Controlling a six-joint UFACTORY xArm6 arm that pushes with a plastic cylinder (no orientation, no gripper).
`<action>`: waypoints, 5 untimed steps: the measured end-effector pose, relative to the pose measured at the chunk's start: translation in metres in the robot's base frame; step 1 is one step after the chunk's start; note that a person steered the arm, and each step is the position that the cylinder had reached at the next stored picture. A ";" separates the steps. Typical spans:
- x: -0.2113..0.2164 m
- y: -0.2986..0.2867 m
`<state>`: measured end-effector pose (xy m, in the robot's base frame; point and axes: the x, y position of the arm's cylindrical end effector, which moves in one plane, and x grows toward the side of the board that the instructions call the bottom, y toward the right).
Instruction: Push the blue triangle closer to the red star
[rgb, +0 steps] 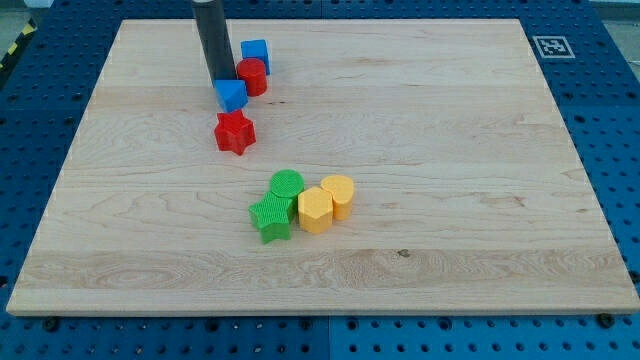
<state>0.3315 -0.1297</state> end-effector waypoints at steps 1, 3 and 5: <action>0.001 0.000; 0.019 0.000; -0.031 -0.065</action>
<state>0.3010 -0.1944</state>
